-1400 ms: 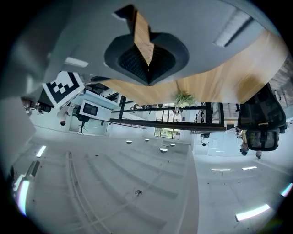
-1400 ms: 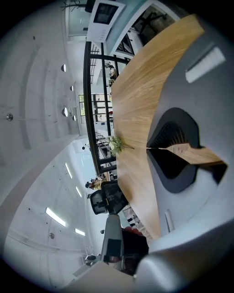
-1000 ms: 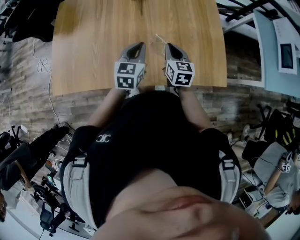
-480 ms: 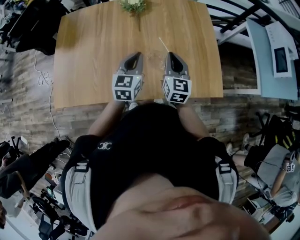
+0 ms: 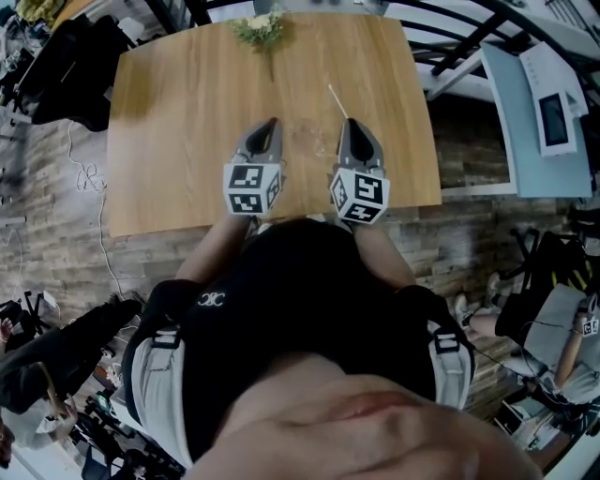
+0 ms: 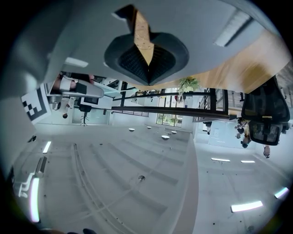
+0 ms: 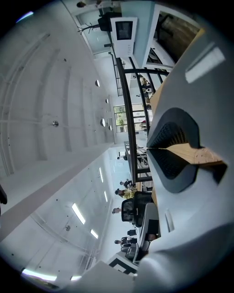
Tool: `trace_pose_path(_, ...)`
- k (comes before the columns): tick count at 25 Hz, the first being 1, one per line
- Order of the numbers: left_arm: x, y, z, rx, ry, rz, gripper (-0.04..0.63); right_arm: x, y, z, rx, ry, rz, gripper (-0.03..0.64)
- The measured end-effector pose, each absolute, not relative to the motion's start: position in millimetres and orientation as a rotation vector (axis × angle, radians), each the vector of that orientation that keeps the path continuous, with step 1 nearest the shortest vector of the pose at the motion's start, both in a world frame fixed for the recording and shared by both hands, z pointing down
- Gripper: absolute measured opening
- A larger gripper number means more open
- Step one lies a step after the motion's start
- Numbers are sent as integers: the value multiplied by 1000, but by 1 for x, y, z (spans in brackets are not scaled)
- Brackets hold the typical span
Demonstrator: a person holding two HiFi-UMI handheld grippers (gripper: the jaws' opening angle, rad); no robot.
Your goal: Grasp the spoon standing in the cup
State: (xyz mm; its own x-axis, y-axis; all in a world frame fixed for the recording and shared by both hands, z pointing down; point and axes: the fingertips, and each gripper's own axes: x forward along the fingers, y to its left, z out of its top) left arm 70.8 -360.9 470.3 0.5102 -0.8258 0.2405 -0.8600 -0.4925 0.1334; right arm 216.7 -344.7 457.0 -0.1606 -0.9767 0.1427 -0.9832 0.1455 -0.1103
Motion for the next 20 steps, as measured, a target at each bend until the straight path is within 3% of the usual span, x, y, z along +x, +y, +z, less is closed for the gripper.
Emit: trace_pose_path(20, 71, -378, 483, 2488, -1467, 259, 11, 216, -355, 469, 1970, -2376, 299, 6)
